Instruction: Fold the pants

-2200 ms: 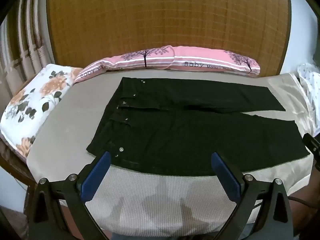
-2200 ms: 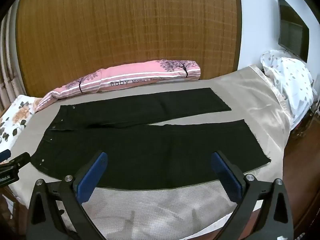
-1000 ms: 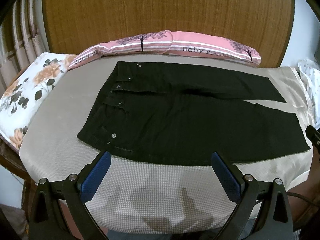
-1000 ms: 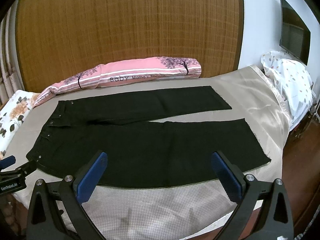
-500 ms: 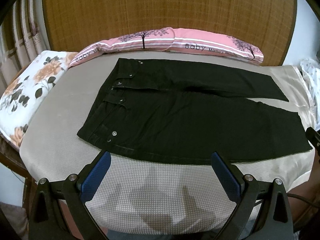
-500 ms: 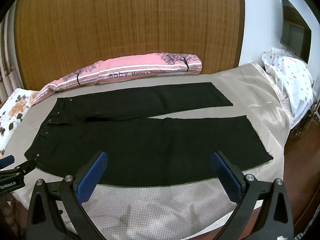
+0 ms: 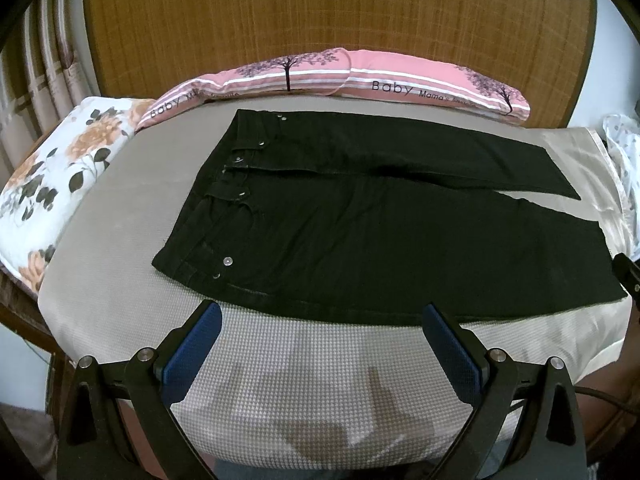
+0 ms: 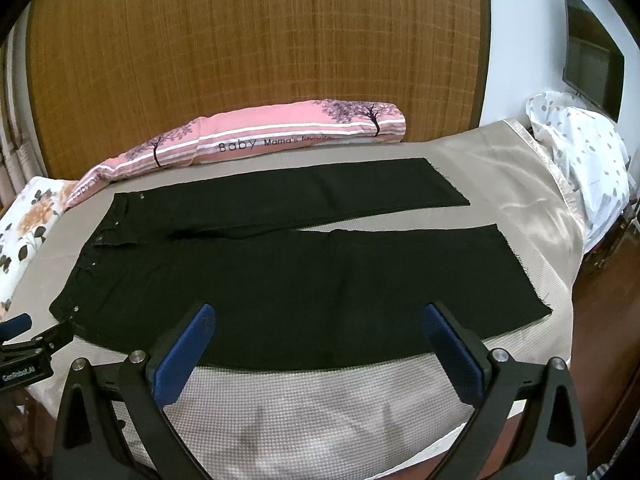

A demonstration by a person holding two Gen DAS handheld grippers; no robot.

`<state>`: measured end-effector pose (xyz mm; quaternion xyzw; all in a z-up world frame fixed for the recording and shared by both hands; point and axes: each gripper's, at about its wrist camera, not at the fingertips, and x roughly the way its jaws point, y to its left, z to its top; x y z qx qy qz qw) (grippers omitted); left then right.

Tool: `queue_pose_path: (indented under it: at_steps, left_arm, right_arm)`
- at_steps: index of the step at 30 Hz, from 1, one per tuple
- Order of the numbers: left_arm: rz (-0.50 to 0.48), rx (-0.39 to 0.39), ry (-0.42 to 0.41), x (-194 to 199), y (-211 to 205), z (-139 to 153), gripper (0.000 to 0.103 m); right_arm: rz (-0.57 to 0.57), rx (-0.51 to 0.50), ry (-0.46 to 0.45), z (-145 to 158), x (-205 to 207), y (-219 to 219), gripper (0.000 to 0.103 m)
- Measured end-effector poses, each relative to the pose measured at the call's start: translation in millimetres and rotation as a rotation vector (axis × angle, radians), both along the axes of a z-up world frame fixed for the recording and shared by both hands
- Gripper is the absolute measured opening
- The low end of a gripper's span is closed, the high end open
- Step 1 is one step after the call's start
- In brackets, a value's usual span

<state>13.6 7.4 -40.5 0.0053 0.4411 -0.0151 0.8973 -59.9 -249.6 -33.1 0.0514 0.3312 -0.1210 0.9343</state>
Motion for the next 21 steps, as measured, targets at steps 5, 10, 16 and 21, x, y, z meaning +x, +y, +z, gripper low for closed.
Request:
queue_pose_path:
  at_steps: [5, 10, 16, 21]
  left_arm:
    - [0.000, 0.000, 0.003, 1.4, -0.3, -2.2, 0.100]
    - [0.002, 0.003, 0.003, 1.8, 0.1, -3.0, 0.100]
    - [0.003, 0.003, 0.008, 3.0, -1.3, -5.4, 0.100]
    - [0.004, 0.003, 0.012, 3.4, -1.2, -6.5, 0.100]
  right_arm:
    - [0.001, 0.003, 0.001, -0.8, -0.2, -0.7, 0.103]
    - [-0.001, 0.004, 0.004, -2.2, -0.8, -1.7, 0.103]
    - [0.001, 0.006, 0.005, -3.6, 0.7, -1.7, 0.103]
    - [-0.001, 0.007, 0.011, -7.0, 1.4, -3.7, 0.103]
